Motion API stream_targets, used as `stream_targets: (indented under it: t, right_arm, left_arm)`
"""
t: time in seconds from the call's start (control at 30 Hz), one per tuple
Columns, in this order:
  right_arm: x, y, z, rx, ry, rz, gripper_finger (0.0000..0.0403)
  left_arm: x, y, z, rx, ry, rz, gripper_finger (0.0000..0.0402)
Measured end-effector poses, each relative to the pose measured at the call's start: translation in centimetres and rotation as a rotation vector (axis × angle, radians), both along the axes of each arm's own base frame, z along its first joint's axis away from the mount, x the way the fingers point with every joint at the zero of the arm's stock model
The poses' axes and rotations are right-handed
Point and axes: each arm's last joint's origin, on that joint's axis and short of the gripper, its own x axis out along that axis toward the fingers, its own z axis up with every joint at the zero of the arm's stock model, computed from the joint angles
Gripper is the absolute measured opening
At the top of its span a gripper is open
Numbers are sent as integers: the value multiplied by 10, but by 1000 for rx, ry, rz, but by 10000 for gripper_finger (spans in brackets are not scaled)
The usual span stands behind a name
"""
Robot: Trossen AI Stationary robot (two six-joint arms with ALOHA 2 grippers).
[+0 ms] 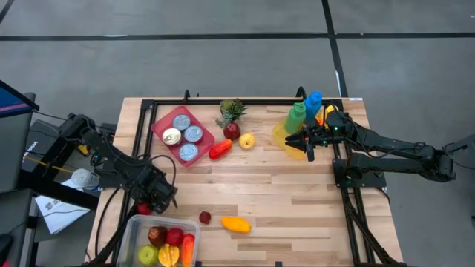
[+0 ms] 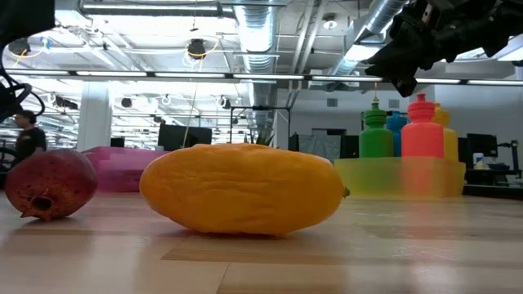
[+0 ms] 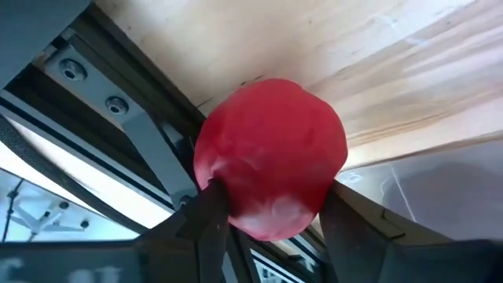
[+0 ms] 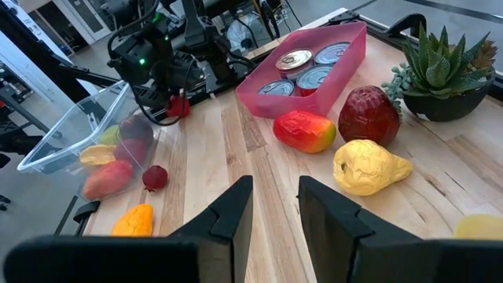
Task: Pick & Place Food Item
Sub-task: Put the red tomato into the transparent bin
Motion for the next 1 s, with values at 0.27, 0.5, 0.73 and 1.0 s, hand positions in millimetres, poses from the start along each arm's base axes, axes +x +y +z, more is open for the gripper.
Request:
stream_targets:
  t: [0.27, 0.5, 0.73, 1.0]
  right_arm:
    - [0, 0, 0, 0, 0, 0, 98]
    - [0, 0, 0, 0, 0, 1, 98]
    - [0, 0, 0, -2, -4, 0, 98]
    - [0, 0, 0, -2, -4, 1, 98]
  left_arm:
    - [16, 14, 18, 24, -168, 113, 164]
    - [42, 25, 29, -72, -420, 246, 166]
    - [84, 51, 50, -178, -847, 362, 167]
    - [115, 91, 105, -309, -1514, 425, 167]
